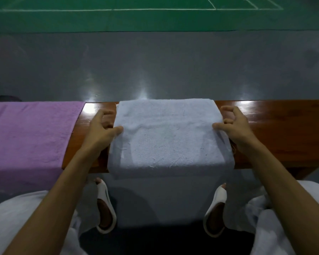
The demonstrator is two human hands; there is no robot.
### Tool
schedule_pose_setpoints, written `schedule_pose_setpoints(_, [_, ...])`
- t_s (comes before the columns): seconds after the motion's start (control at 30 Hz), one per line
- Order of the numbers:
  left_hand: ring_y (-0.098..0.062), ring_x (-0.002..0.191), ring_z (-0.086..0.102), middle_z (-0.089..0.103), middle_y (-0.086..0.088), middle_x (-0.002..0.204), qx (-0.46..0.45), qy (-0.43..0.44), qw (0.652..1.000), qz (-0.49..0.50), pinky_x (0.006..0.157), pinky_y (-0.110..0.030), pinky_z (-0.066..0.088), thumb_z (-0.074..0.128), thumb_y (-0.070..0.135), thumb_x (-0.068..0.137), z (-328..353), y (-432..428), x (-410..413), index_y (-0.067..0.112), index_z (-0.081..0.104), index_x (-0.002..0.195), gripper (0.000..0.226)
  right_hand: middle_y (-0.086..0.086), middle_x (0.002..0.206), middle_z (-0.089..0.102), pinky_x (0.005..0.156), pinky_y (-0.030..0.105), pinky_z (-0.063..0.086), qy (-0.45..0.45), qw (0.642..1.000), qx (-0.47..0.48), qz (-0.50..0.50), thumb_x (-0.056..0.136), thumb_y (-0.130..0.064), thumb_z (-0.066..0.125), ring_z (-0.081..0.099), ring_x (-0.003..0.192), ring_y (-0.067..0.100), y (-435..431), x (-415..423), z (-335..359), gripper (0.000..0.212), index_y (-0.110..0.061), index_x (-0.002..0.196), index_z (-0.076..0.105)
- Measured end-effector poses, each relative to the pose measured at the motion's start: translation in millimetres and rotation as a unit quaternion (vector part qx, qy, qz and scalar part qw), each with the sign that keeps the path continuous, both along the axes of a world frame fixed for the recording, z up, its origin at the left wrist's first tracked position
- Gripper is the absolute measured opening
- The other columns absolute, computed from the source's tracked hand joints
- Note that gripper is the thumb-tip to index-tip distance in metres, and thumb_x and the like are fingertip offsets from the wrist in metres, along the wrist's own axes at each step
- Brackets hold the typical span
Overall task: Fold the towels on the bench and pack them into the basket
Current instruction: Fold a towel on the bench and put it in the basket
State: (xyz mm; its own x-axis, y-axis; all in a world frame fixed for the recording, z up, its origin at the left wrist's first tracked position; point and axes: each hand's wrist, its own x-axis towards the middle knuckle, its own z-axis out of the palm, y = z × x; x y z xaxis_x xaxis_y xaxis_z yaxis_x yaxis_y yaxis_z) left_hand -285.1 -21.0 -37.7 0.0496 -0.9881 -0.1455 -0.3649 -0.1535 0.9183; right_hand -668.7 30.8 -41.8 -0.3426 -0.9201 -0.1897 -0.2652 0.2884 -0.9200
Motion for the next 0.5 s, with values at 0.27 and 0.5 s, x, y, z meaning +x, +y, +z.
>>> schedule_pose_setpoints(0.27, [-0.003, 0.099, 0.063, 0.067, 0.009, 0.112, -0.023, -0.051, 0.997, -0.058, 0.074, -0.016, 0.051, 0.072, 0.012, 0.095, 2, -3, 8, 0.023, 0.073, 0.124, 0.032, -0.005, 0.117, 0.063, 0.073, 0.013, 0.049, 0.067, 0.996, -0.045, 0.029, 0.09, -0.009, 0.075, 0.06, 0.102, 0.01, 4, -2, -2, 0.029, -0.017, 0.118, 0.072])
schedule_pose_setpoints(0.5, [-0.01, 0.095, 0.069, 0.072, 0.004, 0.119, -0.085, -0.137, 0.986, -0.031, 0.079, -0.028, 0.061, 0.076, 0.022, 0.092, 9, 1, 15, 0.023, 0.074, 0.125, 0.034, -0.017, 0.105, 0.066, 0.076, 0.02, 0.058, 0.116, 0.988, -0.099, 0.017, 0.085, -0.014, 0.081, 0.066, 0.098, 0.007, 9, -10, 7, 0.032, -0.02, 0.116, 0.074])
